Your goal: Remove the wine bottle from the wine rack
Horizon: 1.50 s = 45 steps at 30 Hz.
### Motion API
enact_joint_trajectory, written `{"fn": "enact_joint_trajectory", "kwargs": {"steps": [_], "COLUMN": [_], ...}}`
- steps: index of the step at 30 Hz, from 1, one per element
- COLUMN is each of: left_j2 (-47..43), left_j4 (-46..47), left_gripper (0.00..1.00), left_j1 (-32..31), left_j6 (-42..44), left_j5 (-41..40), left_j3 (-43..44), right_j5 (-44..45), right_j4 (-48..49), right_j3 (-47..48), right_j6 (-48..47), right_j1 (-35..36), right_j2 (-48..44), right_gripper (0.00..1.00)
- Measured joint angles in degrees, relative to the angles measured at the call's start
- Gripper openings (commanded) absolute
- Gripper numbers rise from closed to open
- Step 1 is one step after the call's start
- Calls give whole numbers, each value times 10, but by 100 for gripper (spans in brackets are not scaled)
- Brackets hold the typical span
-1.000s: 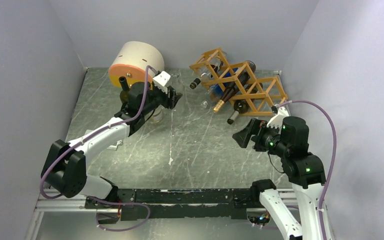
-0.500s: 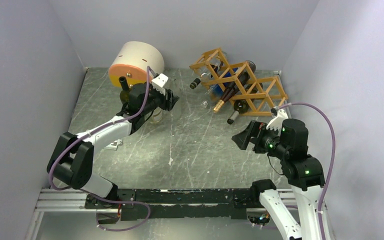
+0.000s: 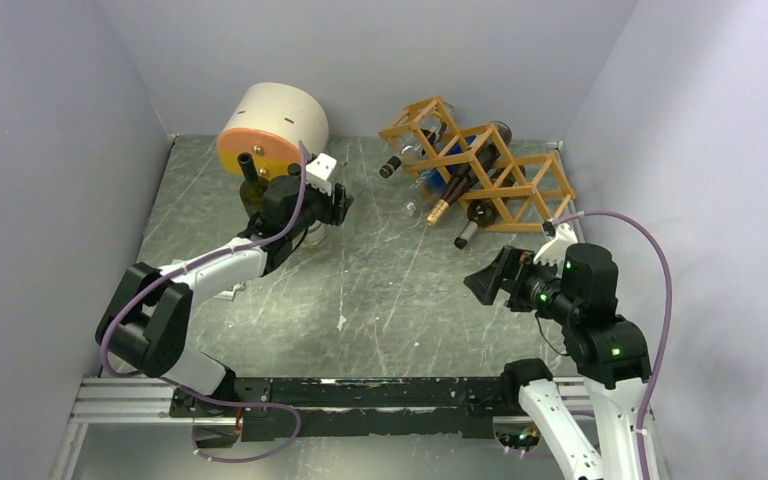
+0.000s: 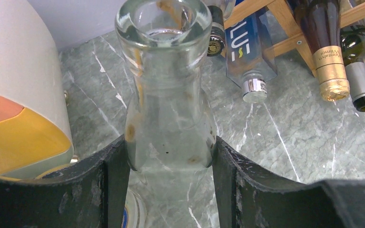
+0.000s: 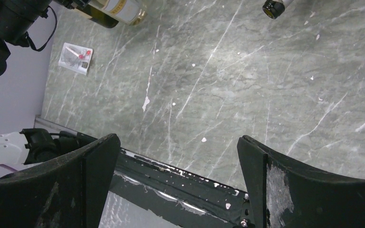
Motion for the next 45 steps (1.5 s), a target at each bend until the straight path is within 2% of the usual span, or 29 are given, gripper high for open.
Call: {"fn": "enact_joint_trajectory", "kwargs": {"steps": [6,13,19,32,45], "left_j2": [0,0,2,4,4], "left_j4": [17,22,23,24,24], "left_gripper": [33,40,50,55,65], "left_j1": [-6,-6,-6,-8,-11], "left_j6": [0,0,-4,-11,-11], "left_j5": [-21,-41,-49,-52,-61], "left_j3": [-9,-9,-9,-9,-9], "right_j5": [-3,-7,-7,-9,-9], "right_j4": [0,1,1,7,7], "right_j3": [-2,-2,-2,-21,-21], "right_j6": [1,1,1,1,3], "right_j1": [0,0,0,0,0], "right_j2": [1,1,2,1,-2], "right_gripper": [100,100,100,100,100]}}
